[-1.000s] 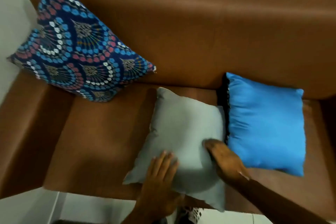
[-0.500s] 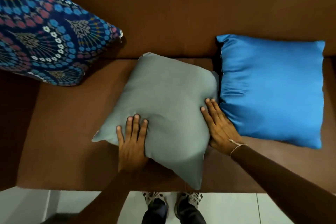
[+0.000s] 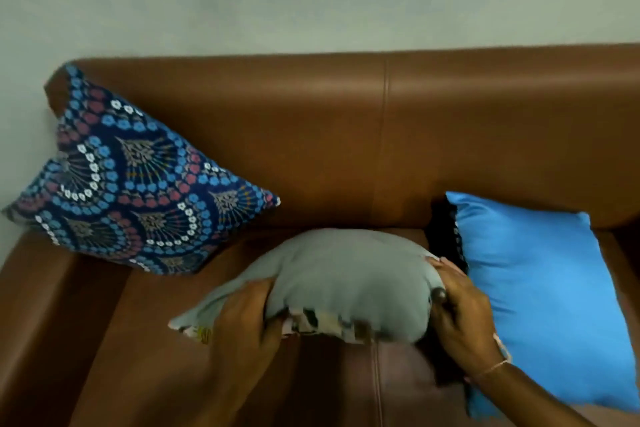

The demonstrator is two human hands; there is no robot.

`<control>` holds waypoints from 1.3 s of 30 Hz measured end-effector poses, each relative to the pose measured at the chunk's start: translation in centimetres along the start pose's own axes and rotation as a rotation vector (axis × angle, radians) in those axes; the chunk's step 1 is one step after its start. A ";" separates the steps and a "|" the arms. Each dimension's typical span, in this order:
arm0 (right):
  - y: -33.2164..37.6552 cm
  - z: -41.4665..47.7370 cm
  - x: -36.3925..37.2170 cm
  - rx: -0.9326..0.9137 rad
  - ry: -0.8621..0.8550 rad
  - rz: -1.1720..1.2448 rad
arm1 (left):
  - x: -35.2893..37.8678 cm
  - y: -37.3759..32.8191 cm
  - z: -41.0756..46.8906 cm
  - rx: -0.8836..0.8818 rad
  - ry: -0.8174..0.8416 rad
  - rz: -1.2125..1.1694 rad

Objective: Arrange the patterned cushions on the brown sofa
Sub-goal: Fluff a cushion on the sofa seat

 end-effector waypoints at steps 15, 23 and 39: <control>-7.6 18.1 -5.4 0.323 -0.134 -0.145 | -1.6 1.5 24.2 -0.040 0.259 -0.169; -8.1 14.5 -6.4 0.361 -0.143 -0.115 | -2.0 -0.3 19.9 -0.007 -0.160 -0.127; -28.0 -12.8 -21.1 0.327 0.379 -0.816 | 26.3 -26.0 2.5 0.308 0.310 0.131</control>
Point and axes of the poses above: each hand's wrist, its own z-axis towards the middle knuckle, its own x-axis out of the palm, y = z × x, the point moved 7 cm from there along z, towards the middle knuckle, and after that the axes turned 15 degrees about y, right-handed, at the moved point
